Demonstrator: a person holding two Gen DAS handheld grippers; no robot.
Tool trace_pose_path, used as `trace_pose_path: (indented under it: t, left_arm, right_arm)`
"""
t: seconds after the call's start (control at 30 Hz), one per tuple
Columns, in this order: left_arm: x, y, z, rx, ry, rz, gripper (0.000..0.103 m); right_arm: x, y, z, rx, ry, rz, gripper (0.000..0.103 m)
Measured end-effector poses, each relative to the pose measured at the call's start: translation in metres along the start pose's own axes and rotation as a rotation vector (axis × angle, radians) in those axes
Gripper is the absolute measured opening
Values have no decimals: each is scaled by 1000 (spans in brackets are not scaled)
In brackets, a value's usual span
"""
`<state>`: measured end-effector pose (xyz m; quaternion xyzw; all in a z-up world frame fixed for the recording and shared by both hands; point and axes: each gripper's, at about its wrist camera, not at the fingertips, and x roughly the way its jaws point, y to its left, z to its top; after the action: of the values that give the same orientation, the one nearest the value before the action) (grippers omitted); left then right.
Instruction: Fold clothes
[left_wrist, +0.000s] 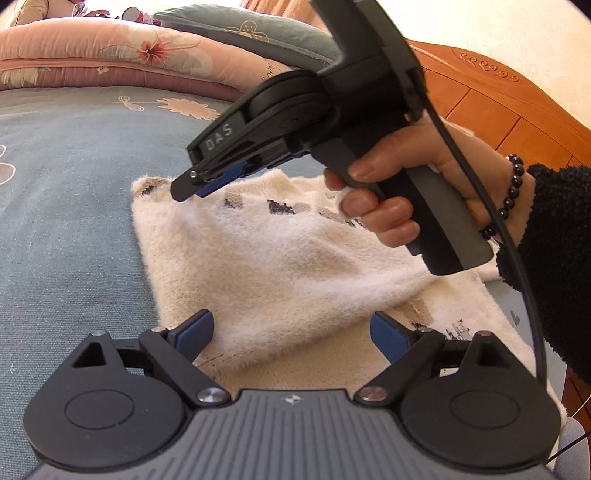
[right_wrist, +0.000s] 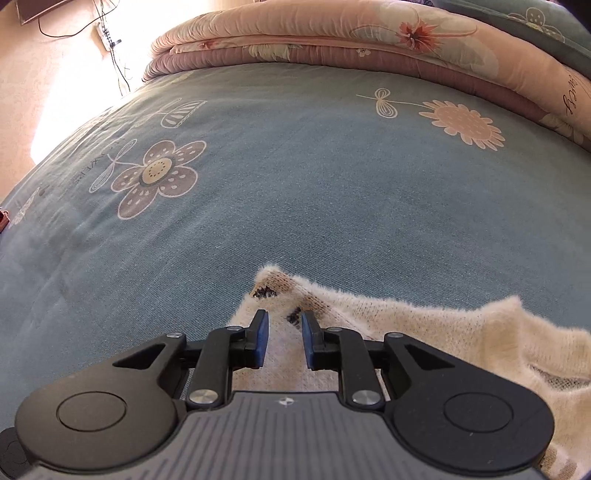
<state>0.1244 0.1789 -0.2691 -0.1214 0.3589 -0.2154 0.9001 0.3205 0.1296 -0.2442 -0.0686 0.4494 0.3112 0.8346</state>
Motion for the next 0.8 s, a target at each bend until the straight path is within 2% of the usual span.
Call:
trace_pose_path:
  t: [0.2,0.33,0.5,0.6,0.67,0.8]
  left_arm:
    - [-5,-6,3,5,22,8,93]
    - [2,-13,0,40,55,36,94]
    - [3,-14,0,47,56,43,94]
    - [3,-11,0,37,54,38,94]
    - [3,-12,-1,39,54,41,94]
    - [5,-15,-1,54,67,55,95]
  right_arm:
    - [-35,-38,-42,69,34,-10,26]
    - [-47,-72,-78,148,61,-53,28]
    - [-76,-108,-104,298,32,-77,27]
    - [-85,-102,-98,301,-3,-58,35]
    - [-83,-88,-89,273,-20,-9,38]
    - [-62,-58,-78,217,4,45,41]
